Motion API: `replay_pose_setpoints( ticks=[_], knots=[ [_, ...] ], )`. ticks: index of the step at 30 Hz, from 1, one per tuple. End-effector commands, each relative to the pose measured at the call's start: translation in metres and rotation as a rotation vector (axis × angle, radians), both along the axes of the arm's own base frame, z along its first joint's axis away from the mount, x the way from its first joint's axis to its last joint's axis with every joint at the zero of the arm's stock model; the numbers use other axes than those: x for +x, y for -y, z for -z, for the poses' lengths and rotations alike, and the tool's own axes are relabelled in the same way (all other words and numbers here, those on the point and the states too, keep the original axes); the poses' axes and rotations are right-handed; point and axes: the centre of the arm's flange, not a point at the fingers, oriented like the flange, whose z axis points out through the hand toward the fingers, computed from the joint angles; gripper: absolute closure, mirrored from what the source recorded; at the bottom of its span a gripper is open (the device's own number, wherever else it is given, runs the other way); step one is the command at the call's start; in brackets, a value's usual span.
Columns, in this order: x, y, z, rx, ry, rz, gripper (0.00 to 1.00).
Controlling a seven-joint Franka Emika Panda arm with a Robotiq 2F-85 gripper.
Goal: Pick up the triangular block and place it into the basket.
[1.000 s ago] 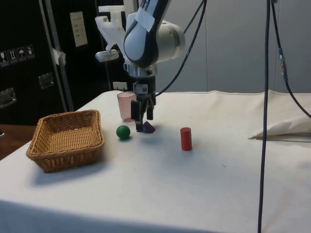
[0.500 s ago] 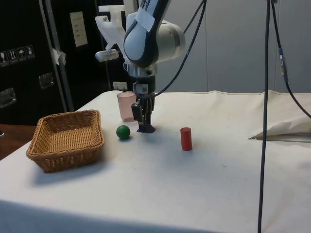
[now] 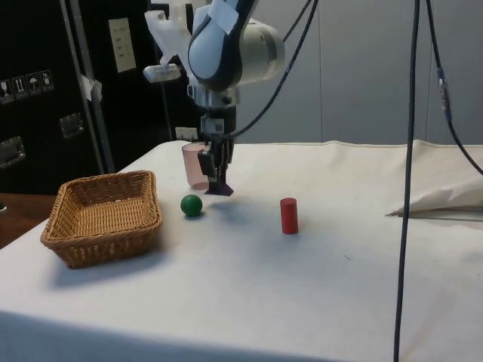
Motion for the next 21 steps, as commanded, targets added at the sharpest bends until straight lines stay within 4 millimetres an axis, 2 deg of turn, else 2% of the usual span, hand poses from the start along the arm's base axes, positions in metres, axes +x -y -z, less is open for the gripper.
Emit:
replay_pose_setpoints(
  ticks=[1,9,11,13,21],
  knots=[
    [-0.001,0.001,-0.006,-0.005,-0.003,-0.001,0.67],
    [0.004,-0.004,-0.034,0.016,0.021,-0.005,0.67],
    [0.005,-0.004,-0.032,0.025,0.028,-0.007,0.67],
    [0.006,-0.006,-0.043,0.023,0.030,-0.007,0.67],
    [0.014,-0.018,-0.058,0.039,0.049,-0.007,0.67]
  ],
)
